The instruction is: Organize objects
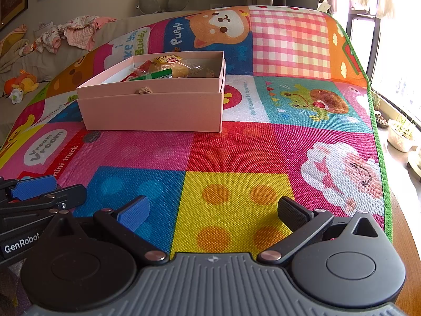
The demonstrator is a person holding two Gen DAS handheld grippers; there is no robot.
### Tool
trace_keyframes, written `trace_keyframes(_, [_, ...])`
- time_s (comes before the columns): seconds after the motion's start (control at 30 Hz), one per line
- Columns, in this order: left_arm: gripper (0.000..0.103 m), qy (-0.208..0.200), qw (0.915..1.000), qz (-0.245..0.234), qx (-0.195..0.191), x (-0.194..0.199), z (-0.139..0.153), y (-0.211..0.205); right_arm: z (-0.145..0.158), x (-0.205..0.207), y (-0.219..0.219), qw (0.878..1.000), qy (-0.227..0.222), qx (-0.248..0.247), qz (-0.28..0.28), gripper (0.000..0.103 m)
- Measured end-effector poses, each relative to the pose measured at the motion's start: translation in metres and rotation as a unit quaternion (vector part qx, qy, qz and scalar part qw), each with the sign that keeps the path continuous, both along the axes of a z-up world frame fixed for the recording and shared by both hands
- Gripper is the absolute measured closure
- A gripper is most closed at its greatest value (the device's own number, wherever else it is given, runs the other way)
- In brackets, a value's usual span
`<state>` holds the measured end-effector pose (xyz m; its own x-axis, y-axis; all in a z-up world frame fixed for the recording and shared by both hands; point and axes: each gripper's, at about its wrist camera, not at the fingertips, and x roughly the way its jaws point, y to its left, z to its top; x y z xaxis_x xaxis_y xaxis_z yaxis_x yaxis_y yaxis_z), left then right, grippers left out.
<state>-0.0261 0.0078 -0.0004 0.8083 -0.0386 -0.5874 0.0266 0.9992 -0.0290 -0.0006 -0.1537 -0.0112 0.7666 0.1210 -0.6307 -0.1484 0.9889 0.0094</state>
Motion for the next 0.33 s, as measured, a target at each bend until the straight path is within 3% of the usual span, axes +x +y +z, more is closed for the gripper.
trace_keyframes(0.33, [0.054,0.0,1.0,-0.003,-0.002,0.0008,0.0001,0.0019,0.0001,-0.0001,-0.0005,1.0,0.0,0.0,0.0,0.0])
